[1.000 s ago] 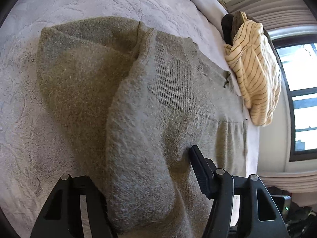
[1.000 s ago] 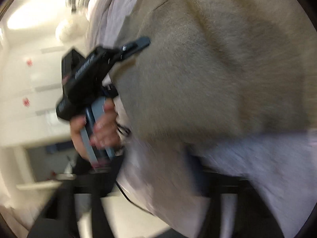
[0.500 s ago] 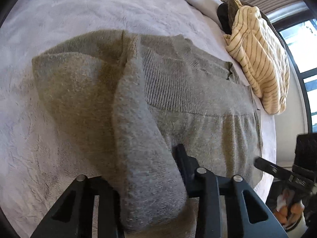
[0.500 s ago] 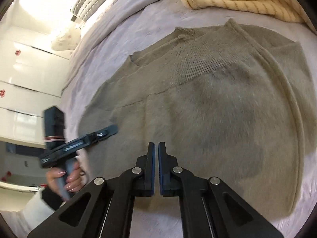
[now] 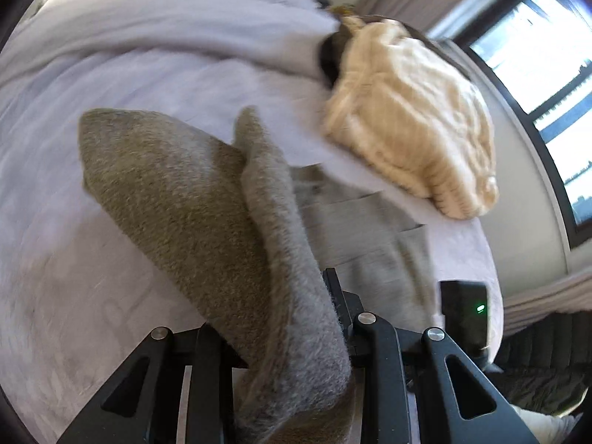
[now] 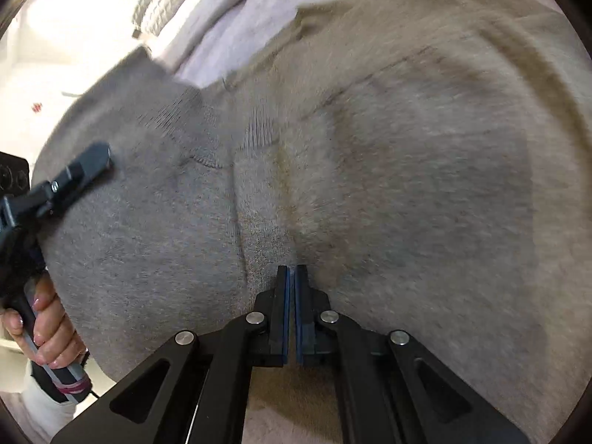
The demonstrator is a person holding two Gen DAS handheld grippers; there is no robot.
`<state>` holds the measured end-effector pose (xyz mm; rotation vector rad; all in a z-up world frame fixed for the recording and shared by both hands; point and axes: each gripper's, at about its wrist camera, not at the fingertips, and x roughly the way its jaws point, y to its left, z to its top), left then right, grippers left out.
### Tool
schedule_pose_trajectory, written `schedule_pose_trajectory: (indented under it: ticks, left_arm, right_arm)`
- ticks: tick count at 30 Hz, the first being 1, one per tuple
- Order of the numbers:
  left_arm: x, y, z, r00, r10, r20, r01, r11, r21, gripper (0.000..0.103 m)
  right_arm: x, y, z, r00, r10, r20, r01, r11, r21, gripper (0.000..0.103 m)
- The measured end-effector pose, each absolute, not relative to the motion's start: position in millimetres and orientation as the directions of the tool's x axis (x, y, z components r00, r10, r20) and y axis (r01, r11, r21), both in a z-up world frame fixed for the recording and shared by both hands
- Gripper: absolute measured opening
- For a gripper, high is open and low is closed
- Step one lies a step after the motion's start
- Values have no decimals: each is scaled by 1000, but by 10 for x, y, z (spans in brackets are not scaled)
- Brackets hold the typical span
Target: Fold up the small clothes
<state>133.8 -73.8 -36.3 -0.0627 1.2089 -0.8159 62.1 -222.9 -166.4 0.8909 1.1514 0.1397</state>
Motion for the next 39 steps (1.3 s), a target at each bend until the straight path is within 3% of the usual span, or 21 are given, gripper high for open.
schedule_pose_trajectory:
  ticks: [5, 11, 12, 13, 15, 20, 27, 28, 29, 31, 33, 37, 39]
  left_arm:
    - [1136, -1534, -156, 105, -571, -814, 651, 658, -378, 29]
    - [755, -2467, -361, 81, -492, -867, 764, 589, -263, 29]
    - [711, -2570, -432, 78, -475, -877, 767, 590, -252, 33]
    - [668, -2676, -517, 65, -456, -887, 770, 588, -246, 49]
    - [597, -2816, -686, 12, -459, -888, 759, 583, -291, 67]
    - [372, -2861, -750, -63, -485, -872, 752, 552, -362, 67]
    - [312, -2518, -225, -47, -624, -780, 774, 471, -424, 69]
    - [345, -2418, -168, -24, -633, -774, 768, 484, -420, 84]
    - [394, -2319, -128, 18, -635, -772, 754, 515, -406, 90]
    - [520, -2082, -92, 106, -630, -770, 715, 586, -381, 90]
    - [660, -1861, -183, 149, -576, -803, 669, 657, -348, 90]
    - [825, -1518, -554, 213, -395, -894, 572, 792, -213, 90]
    - [803, -1463, -709, 214, -330, -920, 556, 815, -163, 90]
  right_arm:
    - [164, -2821, -1528, 557, 492, -669, 388, 558, 734, 3]
    - [-353, -3362, -1710, 596, 468, -653, 461, 466, 755, 6]
    - [-392, -3410, -1749, 596, 471, -650, 469, 453, 758, 6]
    - [-442, -3442, -1819, 603, 478, -639, 477, 426, 769, 6]
    - [-462, -3442, -1907, 619, 490, -614, 477, 387, 789, 6]
    - [-631, -3547, -1993, 634, 499, -591, 473, 355, 807, 6]
    - [-827, -3827, -1983, 677, 493, -546, 474, 276, 836, 6]
    - [-854, -3847, -1999, 691, 489, -532, 470, 255, 845, 11]
    - [-895, -3890, -2031, 705, 485, -518, 467, 232, 853, 16]
    - [-970, -4047, -2089, 746, 472, -471, 454, 158, 877, 42]
    - [-1055, -4139, -2084, 783, 458, -420, 426, 97, 900, 59]
    - [-1033, -4286, -2074, 810, 473, -348, 374, 41, 926, 67]
    - [-923, -4339, -2082, 783, 504, -365, 388, 64, 919, 67]
